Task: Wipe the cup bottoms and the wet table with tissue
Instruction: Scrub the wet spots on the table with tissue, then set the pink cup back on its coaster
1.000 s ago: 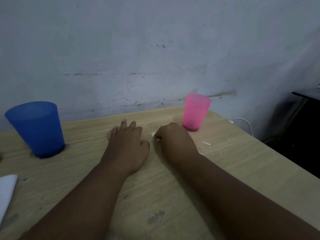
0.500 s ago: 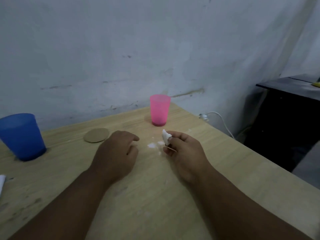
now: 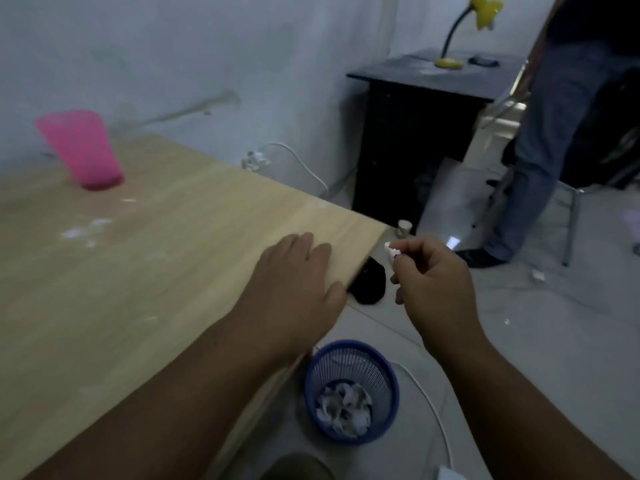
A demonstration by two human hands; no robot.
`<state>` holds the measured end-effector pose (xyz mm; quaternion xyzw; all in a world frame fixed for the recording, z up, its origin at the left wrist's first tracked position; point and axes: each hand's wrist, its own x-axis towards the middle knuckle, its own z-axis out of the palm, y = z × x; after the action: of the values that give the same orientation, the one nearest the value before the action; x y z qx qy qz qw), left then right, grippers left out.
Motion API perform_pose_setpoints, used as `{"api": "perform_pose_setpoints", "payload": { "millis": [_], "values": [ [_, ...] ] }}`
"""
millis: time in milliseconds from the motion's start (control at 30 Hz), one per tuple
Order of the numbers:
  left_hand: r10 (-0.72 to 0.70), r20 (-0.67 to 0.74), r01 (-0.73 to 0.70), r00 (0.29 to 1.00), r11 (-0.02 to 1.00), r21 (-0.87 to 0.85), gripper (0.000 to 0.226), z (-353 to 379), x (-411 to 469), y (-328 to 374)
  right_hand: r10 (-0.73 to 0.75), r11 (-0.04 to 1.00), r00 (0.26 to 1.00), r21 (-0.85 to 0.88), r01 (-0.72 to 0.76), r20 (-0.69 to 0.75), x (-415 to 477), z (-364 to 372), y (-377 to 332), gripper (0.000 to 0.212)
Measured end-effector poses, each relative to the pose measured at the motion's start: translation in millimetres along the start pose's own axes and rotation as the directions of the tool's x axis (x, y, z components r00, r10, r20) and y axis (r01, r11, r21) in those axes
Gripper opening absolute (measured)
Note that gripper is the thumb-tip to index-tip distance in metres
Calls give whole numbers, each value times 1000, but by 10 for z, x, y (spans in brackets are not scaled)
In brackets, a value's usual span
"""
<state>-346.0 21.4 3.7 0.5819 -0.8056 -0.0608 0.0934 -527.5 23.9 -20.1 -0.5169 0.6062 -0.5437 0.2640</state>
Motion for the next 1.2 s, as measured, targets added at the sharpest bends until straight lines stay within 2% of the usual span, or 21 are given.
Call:
{"api": "perform_pose_setpoints", "payload": {
  "millis": [67,200,267,400,500,600,667,733,833,933,1000,1067,1133,1200],
  "values": [
    [-8,10,8,1000,999,47,65,94,31,151,44,997,999,-62,-45,-27,-91,-173,287,14],
    [14,27,-18,1000,988,152,74,221,7,190,128,960,991,-253,-118,25,-214,-210,789,13],
    [24,3,-24,1000,996,83,75,199,6,159,186,936,981,-314,-161,51,-246,-137,1025,11],
    [23,-59,-26,998,998,-49,66,145,18,125,230,905,963,-395,-159,139,-248,23,1271,24],
    [-2,-79,-10,997,989,-149,67,120,14,114,185,901,973,-421,-110,142,-185,74,1186,23],
    [-69,-143,22,987,952,-306,60,64,29,30,95,949,994,-307,-74,55,-100,125,910,15],
    [-127,-198,53,972,938,-343,50,20,29,-72,-18,967,1000,-254,16,-4,-45,178,650,12],
    [-219,-251,115,943,921,-371,46,-62,1,-260,-111,964,992,-249,93,-58,30,296,392,20],
    [-337,-331,195,881,897,-397,43,-219,-61,-599,-126,949,985,-303,84,-122,149,437,221,41],
    [-445,-351,302,824,869,-392,45,-354,-172,-997,-132,843,990,-530,90,-41,220,437,109,46],
    [-496,-333,354,802,844,-403,45,-405,-275,-1238,-182,650,983,-749,130,13,306,373,-51,47],
    [-531,-334,387,779,826,-410,45,-453,-375,-1443,-211,499,974,-848,180,83,399,417,-301,45],
    [-559,-345,424,754,815,-394,45,-527,-467,-1670,-211,506,957,-815,282,200,447,721,-583,41],
    [-579,-351,455,735,806,-378,45,-603,-543,-1871,-230,545,902,-719,431,366,470,1171,-794,34]
  ]
}}
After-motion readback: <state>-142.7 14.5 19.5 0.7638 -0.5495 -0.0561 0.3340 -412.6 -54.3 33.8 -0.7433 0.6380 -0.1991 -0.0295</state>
